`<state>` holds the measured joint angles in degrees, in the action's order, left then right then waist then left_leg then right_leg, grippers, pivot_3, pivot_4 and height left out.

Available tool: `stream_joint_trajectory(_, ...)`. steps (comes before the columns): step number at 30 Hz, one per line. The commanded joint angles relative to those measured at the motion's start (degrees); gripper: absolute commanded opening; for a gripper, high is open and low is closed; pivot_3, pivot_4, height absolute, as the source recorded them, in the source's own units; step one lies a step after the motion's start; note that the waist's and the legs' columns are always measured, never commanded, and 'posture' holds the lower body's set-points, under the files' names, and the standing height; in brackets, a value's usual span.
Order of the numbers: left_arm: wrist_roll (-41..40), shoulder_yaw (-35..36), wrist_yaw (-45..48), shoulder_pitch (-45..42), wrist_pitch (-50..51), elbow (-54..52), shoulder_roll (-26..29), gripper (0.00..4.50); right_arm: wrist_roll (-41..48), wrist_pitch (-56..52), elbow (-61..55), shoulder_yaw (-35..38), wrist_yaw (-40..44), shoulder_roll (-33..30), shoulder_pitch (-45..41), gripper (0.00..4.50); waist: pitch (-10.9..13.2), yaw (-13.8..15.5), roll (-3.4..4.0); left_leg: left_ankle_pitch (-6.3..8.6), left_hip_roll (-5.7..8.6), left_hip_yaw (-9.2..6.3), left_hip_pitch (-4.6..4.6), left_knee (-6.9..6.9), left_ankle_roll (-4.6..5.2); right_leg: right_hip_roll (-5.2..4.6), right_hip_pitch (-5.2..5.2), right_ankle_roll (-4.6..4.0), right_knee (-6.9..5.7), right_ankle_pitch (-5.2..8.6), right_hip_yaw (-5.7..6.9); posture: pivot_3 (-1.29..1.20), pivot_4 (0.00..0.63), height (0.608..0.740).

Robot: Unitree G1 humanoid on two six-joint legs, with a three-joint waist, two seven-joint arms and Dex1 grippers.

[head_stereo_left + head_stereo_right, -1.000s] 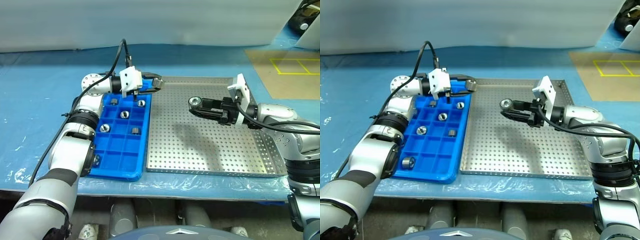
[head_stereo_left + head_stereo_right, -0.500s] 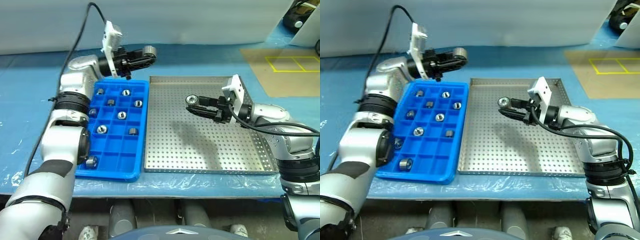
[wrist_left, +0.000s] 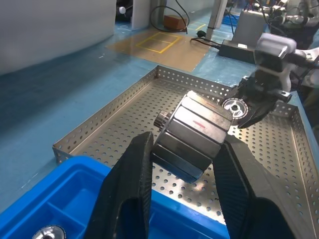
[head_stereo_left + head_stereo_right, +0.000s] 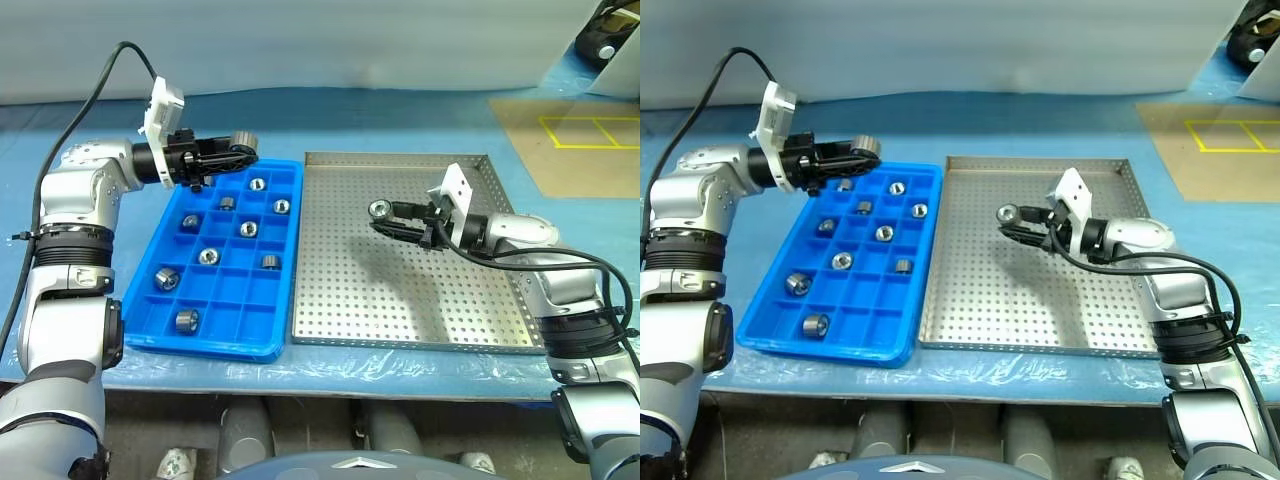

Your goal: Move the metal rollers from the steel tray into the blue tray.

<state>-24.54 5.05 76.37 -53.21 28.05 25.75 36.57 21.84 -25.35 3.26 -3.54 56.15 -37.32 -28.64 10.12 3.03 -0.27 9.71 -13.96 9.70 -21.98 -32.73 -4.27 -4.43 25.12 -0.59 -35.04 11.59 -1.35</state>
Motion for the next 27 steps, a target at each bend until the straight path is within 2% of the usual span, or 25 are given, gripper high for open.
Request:
stream_joint_trajectory(1, -0.1, -0.1, -3.7, -3.3, -2.9, -3.6, -3.1, 1.71, 0.7, 1.8, 0.9, 1.4, 1.1, 1.2, -2.6, 1.62, 0.0, 0.1, 0.00, 0.00, 0.00, 0.00, 0.00, 0.00, 0.00, 0.00, 0.00, 0.00, 0.00, 0.00, 0.00, -0.13, 0.150, 0.740)
stream_joint_trajectory(3, 0.7, -0.9, -5.2, -5.9, -4.6, -1.8, -5.8, 1.71, 0.6, 2.0, 1.3, 1.7, 1.6, 1.5, -3.0, 1.62, 0.0, 0.2, -0.02, 0.00, 0.00, -0.02, -0.02, -0.02, 0.01, 0.01, 0.02, 0.00, -0.05, 0.00, 0.00, -0.13, 0.150, 0.740)
stream_joint_trajectory(9, 2.4, -5.7, -2.0, -11.9, -7.3, 6.5, -14.3, 1.71, -2.3, 4.4, 2.5, 3.3, -0.2, -0.4, 0.2, 1.62, 0.0, 0.7, -0.03, 0.01, 0.06, -0.04, 0.01, -0.06, 0.05, 0.01, 0.00, 0.00, -0.07, 0.00, -0.07, -0.20, 0.150, 0.740)
stream_joint_trajectory(12, 6.0, -9.3, -0.2, -11.8, -11.5, 11.1, -16.8, 1.71, -4.5, 6.7, 4.3, 4.5, -1.2, -2.5, 3.0, 1.62, 0.0, 0.7, -0.03, 0.02, 0.06, -0.04, 0.01, -0.05, 0.08, 0.03, 0.01, 0.00, -0.05, -0.01, -0.11, -0.22, 0.150, 0.740)
stream_joint_trajectory(19, 16.0, -14.9, -4.3, -13.8, -23.0, 29.0, -24.8, 1.71, -5.6, 7.5, 4.7, 8.3, -4.4, -4.3, 7.1, 1.62, 0.0, -0.5, -0.06, 0.00, 0.10, -0.04, -0.02, -0.24, 0.26, 0.03, -0.05, 0.14, 0.01, -0.09, -0.18, -0.27, 0.150, 0.740)
stream_joint_trajectory(24, 22.3, -18.0, -7.0, -12.9, -30.4, 37.0, -28.8, 1.71, -6.3, 7.1, 3.0, 9.3, -6.3, -4.5, 9.6, 1.62, 0.0, -0.9, -0.07, 0.07, 0.12, -0.03, 0.00, -0.33, 0.37, 0.03, -0.12, 0.24, 0.07, -0.15, -0.24, -0.32, 0.150, 0.740)
stream_joint_trajectory(27, 24.3, -18.4, -7.3, -12.5, -32.6, 39.2, -29.8, 1.69, -6.9, 8.2, 3.1, 10.5, -7.1, -5.2, 11.9, 2.68, 0.0, -1.0, -0.07, 0.10, 0.12, -0.03, 0.00, -0.33, 0.43, 0.02, -0.15, 0.25, 0.14, -0.16, -0.24, -0.33, 0.150, 0.740)
